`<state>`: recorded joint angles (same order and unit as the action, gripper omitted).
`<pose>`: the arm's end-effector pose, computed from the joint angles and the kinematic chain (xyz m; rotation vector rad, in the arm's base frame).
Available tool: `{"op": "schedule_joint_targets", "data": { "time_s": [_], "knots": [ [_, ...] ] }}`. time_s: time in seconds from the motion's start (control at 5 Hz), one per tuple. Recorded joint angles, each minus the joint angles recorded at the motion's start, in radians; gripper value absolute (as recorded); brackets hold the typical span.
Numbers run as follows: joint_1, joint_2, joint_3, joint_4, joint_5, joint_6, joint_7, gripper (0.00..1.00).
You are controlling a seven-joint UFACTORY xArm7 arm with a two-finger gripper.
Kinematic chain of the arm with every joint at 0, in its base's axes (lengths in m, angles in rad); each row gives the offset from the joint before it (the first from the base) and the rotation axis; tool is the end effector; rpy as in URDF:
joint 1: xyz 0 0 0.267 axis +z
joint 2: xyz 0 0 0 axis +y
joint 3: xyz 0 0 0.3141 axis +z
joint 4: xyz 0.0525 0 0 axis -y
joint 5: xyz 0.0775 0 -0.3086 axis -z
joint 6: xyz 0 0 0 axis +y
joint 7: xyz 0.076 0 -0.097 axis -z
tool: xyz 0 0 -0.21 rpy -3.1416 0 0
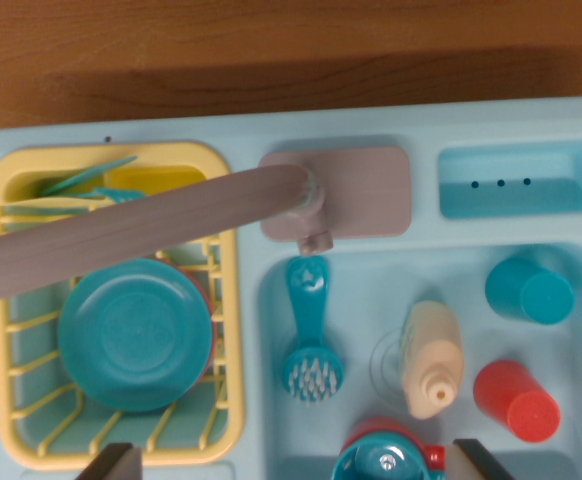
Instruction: Pick detergent from the sink
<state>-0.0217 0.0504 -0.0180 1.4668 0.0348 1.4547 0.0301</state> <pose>0.4494 -0.0075 0.2977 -3.1051 0.1157 0.0592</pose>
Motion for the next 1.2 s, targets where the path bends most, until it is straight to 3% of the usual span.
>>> {"op": "schedule_joint_targets", "data": {
  "time_s": [0.2, 0.4, 0.6, 0.8, 1.0, 1.2],
  "knots": [
    [-0.003, 0.005, -0.003, -0.029, 0.0002, -0.034, -0.004, 0.0],
    [-0.003, 0.005, -0.003, -0.029, 0.0002, -0.034, -0.004, 0.0],
    [-0.0062, 0.01, -0.007, -0.06, 0.0003, -0.07, -0.007, 0.0],
    [-0.0062, 0.01, -0.007, -0.06, 0.0003, -0.07, -0.007, 0.0],
    [-0.0098, 0.016, -0.011, -0.095, 0.0005, -0.11, -0.012, 0.0],
    [-0.0098, 0.016, -0.011, -0.095, 0.0005, -0.11, -0.012, 0.0]
  ]
}}
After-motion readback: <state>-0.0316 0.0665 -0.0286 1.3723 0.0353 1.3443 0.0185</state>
